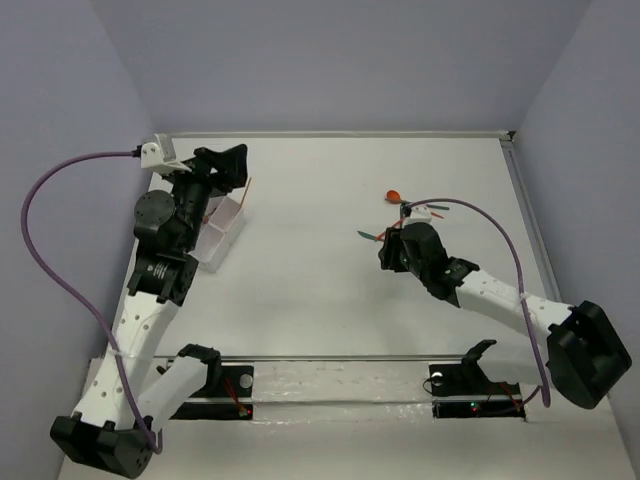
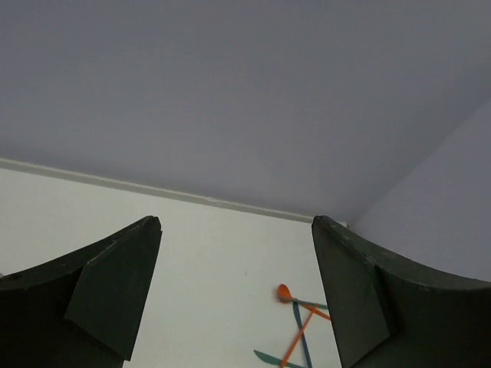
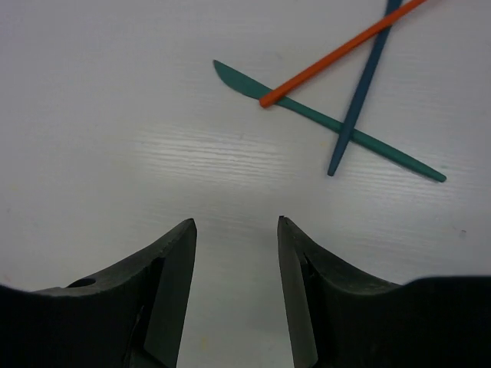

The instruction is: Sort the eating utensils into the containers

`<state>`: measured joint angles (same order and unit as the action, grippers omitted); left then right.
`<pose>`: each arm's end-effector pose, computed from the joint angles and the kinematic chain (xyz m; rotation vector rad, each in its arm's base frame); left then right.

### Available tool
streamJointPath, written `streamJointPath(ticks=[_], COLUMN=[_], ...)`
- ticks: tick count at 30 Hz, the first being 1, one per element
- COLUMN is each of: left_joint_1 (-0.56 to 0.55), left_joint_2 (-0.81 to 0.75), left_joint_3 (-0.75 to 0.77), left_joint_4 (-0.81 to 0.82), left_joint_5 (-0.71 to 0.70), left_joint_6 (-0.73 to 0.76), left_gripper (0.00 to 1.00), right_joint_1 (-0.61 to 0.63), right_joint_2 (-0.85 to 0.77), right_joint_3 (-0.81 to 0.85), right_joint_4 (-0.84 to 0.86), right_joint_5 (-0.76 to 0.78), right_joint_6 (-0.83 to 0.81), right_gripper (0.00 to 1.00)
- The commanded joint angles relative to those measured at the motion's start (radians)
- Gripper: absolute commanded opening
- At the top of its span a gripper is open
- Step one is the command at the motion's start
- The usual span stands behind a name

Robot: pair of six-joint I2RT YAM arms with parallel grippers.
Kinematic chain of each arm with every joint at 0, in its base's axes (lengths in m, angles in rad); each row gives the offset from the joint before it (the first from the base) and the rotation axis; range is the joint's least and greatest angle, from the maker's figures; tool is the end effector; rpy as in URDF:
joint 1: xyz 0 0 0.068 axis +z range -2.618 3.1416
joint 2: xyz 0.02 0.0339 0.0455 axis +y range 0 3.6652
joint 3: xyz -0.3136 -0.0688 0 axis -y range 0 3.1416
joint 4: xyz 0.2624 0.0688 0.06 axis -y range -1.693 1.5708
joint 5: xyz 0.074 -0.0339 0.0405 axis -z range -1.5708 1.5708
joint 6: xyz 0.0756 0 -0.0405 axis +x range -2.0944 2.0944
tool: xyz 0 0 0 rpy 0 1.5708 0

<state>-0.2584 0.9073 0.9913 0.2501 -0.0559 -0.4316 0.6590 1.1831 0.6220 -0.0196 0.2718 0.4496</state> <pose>0.2181 -0.0533 0.4914 -0.1578 1.2469 -0.5640 0.2324 0.1544 0.2344 -0.0666 2.1480 0.3598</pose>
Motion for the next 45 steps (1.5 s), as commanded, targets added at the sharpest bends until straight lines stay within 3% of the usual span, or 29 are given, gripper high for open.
streamJointPath(ticks=[1, 7, 13, 25, 39, 45], left_joint_1=[-0.004, -0.004, -0.004, -0.004, -0.004, -0.004], left_joint_2=[-0.128, -0.307, -0.398, -0.424, -0.415, -0.401], left_joint_3=[-0.092, -0.278, -0.298, -0.298, -0.304, -0.306], left_joint_4=[-0.123, -0.225, -0.276, -0.267, -0.256, -0.258], left_joint_5=[0.165, 0.186, 0.189, 0.289, 0.335, 0.340], left_joint_6=[-0.038, 0.019, 0.047, 0.057, 0.054, 0.054], left_gripper=[0.92, 0.92, 0.92, 0.92, 0.92, 0.92], right_joint_1=[-0.071, -0.130, -0.139, -0.148, -0.185, -0.185], right_joint_2=[0.044, 0.182, 0.369, 0.582, 0.696, 0.690], right_joint_3=[0.059, 0.160, 0.283, 0.464, 0.484, 0.453], right_joint_4=[-0.060, -0.057, -0.072, -0.118, -0.083, -0.056], right_joint_5=[0.037, 0.024, 0.090, 0.191, 0.179, 0.176], right_joint_6=[0.029, 0.057, 0.090, 0.144, 0.175, 0.190], right_gripper=[0.52, 0.56, 0.53, 0.49, 0.45, 0.30])
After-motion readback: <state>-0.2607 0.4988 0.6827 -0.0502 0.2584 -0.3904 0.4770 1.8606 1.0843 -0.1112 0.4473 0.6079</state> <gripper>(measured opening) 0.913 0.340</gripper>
